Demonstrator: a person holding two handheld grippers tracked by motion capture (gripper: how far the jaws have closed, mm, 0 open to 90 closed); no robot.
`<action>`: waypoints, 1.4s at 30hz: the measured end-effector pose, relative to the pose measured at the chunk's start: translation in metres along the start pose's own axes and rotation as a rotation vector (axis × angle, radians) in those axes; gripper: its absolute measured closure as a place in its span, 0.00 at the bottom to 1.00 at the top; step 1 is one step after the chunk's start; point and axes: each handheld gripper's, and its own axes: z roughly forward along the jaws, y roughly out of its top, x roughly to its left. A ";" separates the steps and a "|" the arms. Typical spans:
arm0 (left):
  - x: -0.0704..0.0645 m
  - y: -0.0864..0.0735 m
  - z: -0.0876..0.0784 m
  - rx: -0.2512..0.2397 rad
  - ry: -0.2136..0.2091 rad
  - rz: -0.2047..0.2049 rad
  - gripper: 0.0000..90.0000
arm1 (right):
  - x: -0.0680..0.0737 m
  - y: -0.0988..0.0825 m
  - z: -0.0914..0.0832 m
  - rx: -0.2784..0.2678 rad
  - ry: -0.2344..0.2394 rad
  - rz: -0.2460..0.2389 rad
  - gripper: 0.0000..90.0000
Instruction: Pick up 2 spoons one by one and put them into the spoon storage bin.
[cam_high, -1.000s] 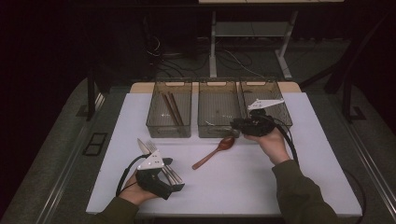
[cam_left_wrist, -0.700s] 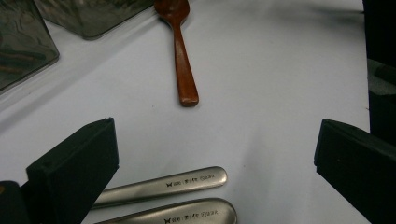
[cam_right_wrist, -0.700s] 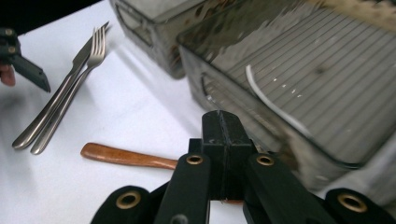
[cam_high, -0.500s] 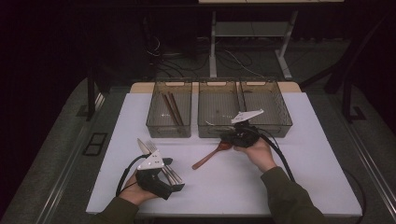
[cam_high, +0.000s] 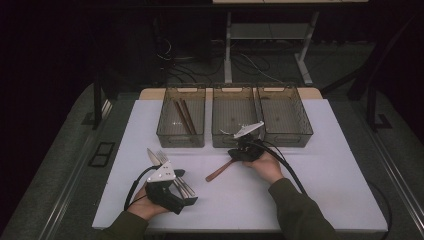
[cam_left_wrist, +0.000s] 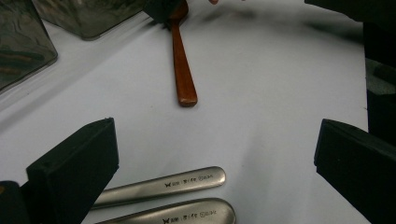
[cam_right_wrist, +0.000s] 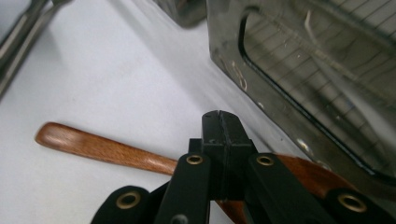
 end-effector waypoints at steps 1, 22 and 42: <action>0.000 0.000 0.000 0.000 0.000 0.000 0.00 | 0.001 0.000 0.001 0.009 -0.002 0.002 1.00; -0.001 -0.001 0.002 0.005 0.000 -0.005 0.00 | 0.012 -0.021 -0.021 0.085 0.026 -0.064 1.00; -0.001 0.000 0.001 0.006 -0.002 -0.001 0.00 | 0.033 -0.045 -0.041 0.148 0.042 -0.147 1.00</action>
